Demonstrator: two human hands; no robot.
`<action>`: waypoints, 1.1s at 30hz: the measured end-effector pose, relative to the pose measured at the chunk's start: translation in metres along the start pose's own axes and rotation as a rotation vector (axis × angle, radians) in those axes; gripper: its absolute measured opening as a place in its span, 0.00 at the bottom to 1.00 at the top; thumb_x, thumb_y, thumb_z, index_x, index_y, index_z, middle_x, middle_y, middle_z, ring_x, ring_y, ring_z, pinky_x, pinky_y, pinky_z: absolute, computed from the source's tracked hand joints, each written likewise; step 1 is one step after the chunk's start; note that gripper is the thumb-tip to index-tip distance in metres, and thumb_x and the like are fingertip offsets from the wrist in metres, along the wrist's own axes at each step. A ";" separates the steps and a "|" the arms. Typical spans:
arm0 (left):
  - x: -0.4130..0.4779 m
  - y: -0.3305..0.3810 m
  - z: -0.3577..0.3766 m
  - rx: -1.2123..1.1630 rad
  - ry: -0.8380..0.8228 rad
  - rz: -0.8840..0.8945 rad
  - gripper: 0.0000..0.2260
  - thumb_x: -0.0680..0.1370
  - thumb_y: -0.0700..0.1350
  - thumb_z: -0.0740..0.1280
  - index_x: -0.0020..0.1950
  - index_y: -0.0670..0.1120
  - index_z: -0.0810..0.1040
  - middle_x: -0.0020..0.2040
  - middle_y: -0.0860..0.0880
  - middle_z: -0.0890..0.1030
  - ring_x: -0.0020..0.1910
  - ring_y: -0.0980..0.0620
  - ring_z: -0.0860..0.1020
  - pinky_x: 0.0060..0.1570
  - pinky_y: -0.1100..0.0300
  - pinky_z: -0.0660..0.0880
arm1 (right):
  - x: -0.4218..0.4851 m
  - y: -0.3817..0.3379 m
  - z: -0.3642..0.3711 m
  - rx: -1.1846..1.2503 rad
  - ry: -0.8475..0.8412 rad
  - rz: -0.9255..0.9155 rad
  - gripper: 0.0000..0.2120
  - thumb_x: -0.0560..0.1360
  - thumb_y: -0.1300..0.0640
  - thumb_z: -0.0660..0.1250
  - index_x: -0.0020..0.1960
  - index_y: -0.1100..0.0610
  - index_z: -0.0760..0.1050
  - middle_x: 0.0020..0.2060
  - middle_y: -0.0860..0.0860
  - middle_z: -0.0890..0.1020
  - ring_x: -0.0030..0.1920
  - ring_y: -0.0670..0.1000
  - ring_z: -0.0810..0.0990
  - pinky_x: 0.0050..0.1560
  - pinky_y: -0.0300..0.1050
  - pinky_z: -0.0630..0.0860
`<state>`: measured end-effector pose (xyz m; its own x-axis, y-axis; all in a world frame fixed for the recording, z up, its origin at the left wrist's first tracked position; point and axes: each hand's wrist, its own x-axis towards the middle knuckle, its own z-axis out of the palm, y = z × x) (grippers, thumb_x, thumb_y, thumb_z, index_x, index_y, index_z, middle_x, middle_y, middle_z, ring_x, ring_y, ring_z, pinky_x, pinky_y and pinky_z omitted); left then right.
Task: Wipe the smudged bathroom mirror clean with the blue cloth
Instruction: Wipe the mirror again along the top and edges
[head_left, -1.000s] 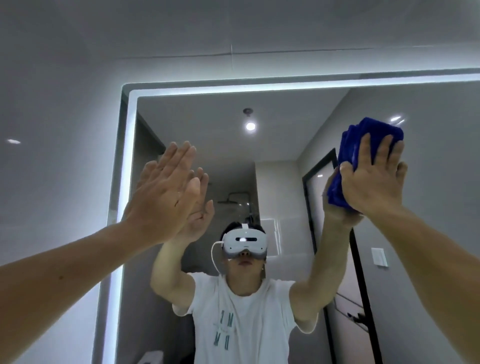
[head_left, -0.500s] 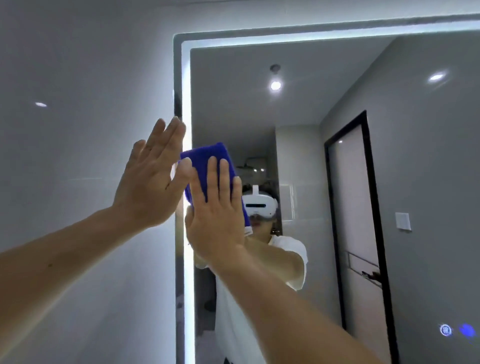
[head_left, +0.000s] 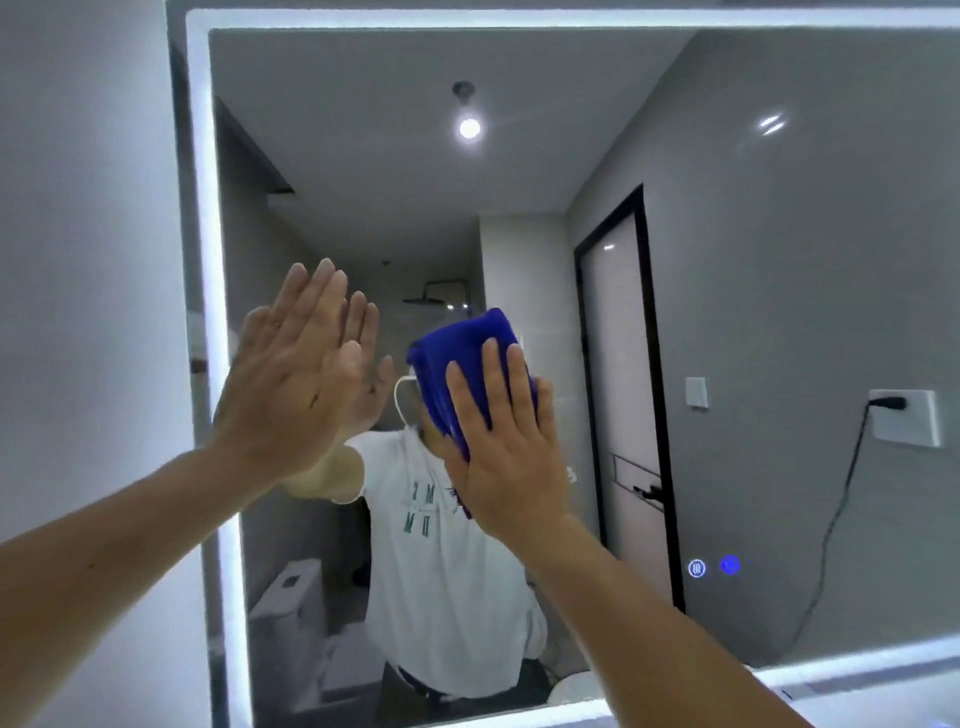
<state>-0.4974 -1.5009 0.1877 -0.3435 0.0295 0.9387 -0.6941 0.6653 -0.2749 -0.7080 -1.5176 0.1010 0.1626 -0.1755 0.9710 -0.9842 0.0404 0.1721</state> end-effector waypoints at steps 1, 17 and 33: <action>0.002 0.011 0.008 0.032 0.012 0.052 0.22 0.81 0.47 0.52 0.74 0.39 0.59 0.71 0.33 0.69 0.69 0.32 0.68 0.67 0.33 0.64 | -0.010 0.025 -0.005 -0.023 -0.002 0.013 0.31 0.81 0.46 0.56 0.80 0.54 0.49 0.79 0.59 0.47 0.78 0.61 0.45 0.76 0.63 0.50; -0.007 0.055 0.117 0.172 -0.146 0.075 0.27 0.83 0.55 0.47 0.81 0.46 0.50 0.81 0.50 0.50 0.80 0.49 0.49 0.74 0.44 0.56 | -0.097 0.256 -0.059 -0.169 -0.045 0.431 0.32 0.79 0.45 0.51 0.80 0.54 0.46 0.78 0.61 0.47 0.78 0.63 0.45 0.73 0.64 0.53; -0.133 -0.043 0.005 0.210 -0.263 -0.168 0.30 0.81 0.61 0.46 0.79 0.48 0.56 0.80 0.48 0.52 0.79 0.45 0.48 0.75 0.37 0.46 | -0.069 -0.108 0.029 0.048 -0.022 0.151 0.29 0.81 0.47 0.57 0.79 0.54 0.53 0.79 0.58 0.50 0.78 0.62 0.47 0.76 0.63 0.47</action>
<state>-0.4248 -1.5376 0.0734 -0.3454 -0.2783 0.8962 -0.8600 0.4761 -0.1836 -0.6150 -1.5384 0.0106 0.0114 -0.1926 0.9812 -0.9996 0.0214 0.0158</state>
